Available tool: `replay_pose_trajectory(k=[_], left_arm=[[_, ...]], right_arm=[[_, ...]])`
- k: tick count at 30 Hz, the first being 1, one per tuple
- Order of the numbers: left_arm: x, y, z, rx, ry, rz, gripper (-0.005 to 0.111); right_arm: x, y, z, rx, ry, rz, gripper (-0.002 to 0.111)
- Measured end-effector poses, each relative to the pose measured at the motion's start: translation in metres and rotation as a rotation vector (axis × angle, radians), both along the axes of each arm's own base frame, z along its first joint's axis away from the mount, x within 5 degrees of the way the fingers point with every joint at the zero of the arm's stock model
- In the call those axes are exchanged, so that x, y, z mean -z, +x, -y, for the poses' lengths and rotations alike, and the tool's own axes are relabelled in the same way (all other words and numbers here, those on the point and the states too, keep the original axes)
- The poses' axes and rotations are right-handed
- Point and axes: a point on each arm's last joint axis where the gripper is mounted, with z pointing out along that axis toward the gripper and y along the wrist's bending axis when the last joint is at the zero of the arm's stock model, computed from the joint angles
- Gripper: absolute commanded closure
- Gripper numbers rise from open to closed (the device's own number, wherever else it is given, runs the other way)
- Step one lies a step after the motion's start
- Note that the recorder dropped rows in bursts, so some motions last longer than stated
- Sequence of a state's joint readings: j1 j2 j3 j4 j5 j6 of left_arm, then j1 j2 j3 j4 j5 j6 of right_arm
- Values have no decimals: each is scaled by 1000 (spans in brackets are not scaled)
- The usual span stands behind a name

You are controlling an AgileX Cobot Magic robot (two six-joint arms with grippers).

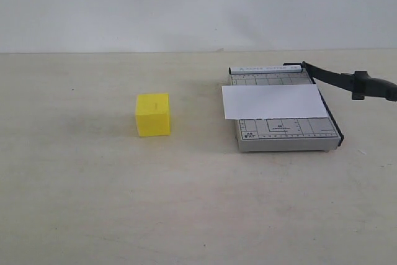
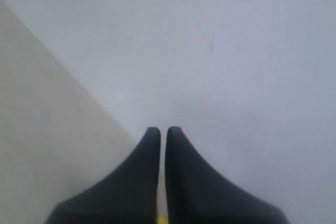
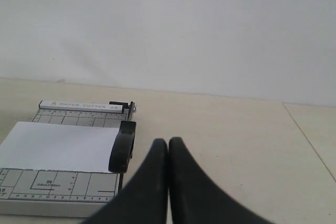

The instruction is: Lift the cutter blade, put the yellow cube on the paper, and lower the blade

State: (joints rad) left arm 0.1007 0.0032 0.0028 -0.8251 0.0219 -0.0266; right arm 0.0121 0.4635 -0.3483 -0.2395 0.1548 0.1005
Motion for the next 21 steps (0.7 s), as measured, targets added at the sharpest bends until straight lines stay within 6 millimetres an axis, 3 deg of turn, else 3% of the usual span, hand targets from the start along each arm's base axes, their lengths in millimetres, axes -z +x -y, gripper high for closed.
replay_pose_trajectory(k=[4,8,11,13,16,18,21], left_arm=[[-27,-4,-1,-18,27,82,102],[-87,0,11,102,310,3,102],[-125,24,24,271,512,-56,102],[-141,51,38,491,601,-54,102],[-144,93,56,789,561,-12,102],[-131,125,60,864,503,-43,102],[-96,167,74,916,465,-142,102]], right_arm=[[0,0,0,0,0,2,108],[3,5,0,0,0,-31,108],[8,13,0,-3,-1,-69,108],[11,19,-1,-6,4,-87,108],[15,25,-1,-9,12,-111,108],[16,27,-2,-9,16,-119,108],[16,28,-2,-10,16,-120,108]])
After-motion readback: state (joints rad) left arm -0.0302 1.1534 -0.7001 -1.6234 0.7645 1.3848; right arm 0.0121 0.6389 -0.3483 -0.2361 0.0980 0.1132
